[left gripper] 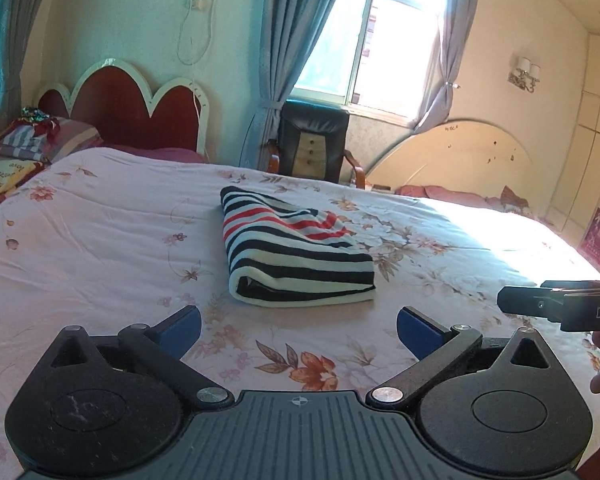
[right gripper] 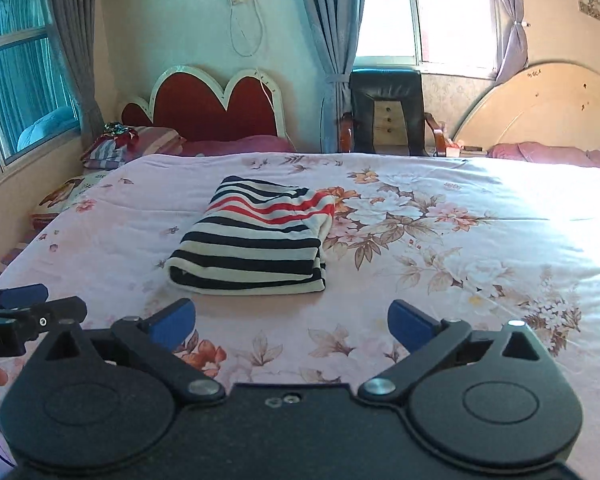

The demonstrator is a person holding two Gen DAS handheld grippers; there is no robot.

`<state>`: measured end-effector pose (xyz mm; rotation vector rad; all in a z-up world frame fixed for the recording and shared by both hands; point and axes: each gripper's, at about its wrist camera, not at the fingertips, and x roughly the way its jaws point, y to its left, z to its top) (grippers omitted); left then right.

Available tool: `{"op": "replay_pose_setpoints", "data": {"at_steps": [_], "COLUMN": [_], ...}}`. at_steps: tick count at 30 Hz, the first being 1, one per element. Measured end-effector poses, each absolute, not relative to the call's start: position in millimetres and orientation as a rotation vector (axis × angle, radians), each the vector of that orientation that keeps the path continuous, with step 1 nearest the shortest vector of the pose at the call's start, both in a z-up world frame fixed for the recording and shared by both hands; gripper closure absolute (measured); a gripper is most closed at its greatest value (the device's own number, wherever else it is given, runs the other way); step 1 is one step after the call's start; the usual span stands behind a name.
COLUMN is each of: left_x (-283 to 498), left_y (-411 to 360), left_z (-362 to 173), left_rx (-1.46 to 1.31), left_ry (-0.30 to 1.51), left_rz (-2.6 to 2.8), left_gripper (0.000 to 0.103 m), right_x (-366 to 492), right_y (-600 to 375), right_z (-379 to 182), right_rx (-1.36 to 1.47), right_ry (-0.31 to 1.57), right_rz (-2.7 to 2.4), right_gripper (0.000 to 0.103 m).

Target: Fold small clothes

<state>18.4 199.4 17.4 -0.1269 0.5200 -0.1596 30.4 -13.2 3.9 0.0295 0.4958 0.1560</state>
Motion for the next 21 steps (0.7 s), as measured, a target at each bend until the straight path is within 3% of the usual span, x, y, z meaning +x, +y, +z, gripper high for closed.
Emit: {"op": "replay_pose_setpoints", "data": {"at_steps": [9, 21], "left_x": [-56.1, -88.6], "left_y": [193.0, 192.9], "left_z": [49.8, 66.4], "left_rx": [-0.093, -0.087], "left_ry": [0.467, 0.435], "left_rz": [-0.149, -0.134], "left_gripper": [0.0, 0.0], "right_x": [-57.1, -93.1], "right_y": [9.4, 12.9], "right_z": [26.3, 36.3], "right_rx": [-0.015, -0.025], "right_ry": [0.426, 0.386], "right_rz": [0.131, 0.118], "right_gripper": [0.001, 0.001]}}
